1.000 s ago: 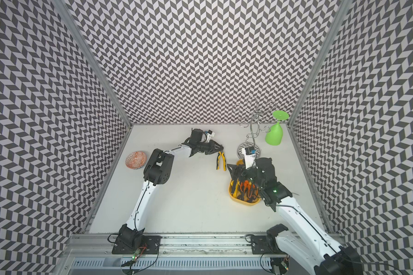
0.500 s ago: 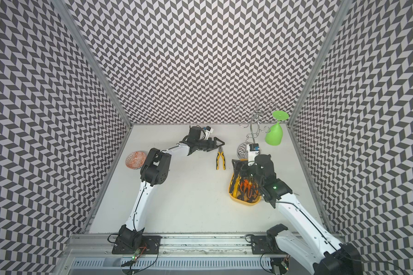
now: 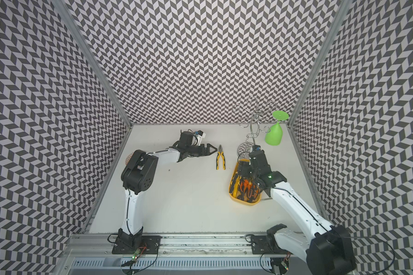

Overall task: Take the pliers out of the storage box
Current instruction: Place the pliers at the center of the board, then pick up the pliers from the storage box.

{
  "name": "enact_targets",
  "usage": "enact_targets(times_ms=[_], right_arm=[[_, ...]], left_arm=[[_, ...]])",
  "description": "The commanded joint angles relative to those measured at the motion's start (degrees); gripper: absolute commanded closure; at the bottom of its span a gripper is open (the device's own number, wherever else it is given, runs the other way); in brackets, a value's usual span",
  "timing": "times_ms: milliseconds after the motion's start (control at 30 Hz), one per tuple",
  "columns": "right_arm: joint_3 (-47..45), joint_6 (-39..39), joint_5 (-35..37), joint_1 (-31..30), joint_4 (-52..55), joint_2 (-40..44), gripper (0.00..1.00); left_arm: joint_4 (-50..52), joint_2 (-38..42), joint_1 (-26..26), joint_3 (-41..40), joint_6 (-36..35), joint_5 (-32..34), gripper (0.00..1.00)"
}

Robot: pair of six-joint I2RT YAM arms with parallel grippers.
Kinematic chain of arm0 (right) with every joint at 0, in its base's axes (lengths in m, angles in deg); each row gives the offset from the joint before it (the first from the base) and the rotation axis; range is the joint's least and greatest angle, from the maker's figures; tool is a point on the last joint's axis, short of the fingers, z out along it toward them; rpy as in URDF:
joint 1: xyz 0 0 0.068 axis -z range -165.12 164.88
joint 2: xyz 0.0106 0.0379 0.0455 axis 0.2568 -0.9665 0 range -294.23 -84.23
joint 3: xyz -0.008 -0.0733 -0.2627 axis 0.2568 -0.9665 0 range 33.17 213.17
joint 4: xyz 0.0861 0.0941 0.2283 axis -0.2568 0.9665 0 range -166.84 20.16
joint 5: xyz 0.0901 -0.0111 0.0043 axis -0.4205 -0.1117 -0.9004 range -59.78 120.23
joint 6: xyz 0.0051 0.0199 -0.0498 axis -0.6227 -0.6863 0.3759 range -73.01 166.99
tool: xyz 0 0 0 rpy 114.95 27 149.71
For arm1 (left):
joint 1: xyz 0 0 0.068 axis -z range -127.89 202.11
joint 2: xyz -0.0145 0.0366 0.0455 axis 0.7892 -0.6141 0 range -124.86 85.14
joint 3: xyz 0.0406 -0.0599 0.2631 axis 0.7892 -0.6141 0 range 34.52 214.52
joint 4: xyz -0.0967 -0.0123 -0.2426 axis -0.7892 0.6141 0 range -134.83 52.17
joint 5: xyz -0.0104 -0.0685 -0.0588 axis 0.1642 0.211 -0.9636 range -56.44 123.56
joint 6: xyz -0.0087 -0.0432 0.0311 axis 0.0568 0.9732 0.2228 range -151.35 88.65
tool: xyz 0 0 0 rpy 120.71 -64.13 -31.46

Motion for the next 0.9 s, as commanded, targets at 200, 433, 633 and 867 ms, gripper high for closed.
enact_targets(times_ms=[200,433,633,867], right_arm=[[4.15,-2.03,-5.87,5.79,10.52,-9.09,0.52],[3.65,-0.95,-10.42,5.79,10.67,-13.55,0.64],[3.28,-0.79,-9.91,5.79,10.48,-13.60,0.80],[2.79,-1.12,-7.63,5.79,10.50,-11.84,0.97]], left_arm=[[-12.48,22.79,5.95,-18.96,-11.07,6.87,0.02],[-15.26,30.51,9.12,-26.30,-11.02,10.02,0.02],[-14.18,29.78,9.11,-25.89,-12.41,12.38,0.02],[-15.68,29.03,9.11,-25.30,-10.28,10.07,0.02]])
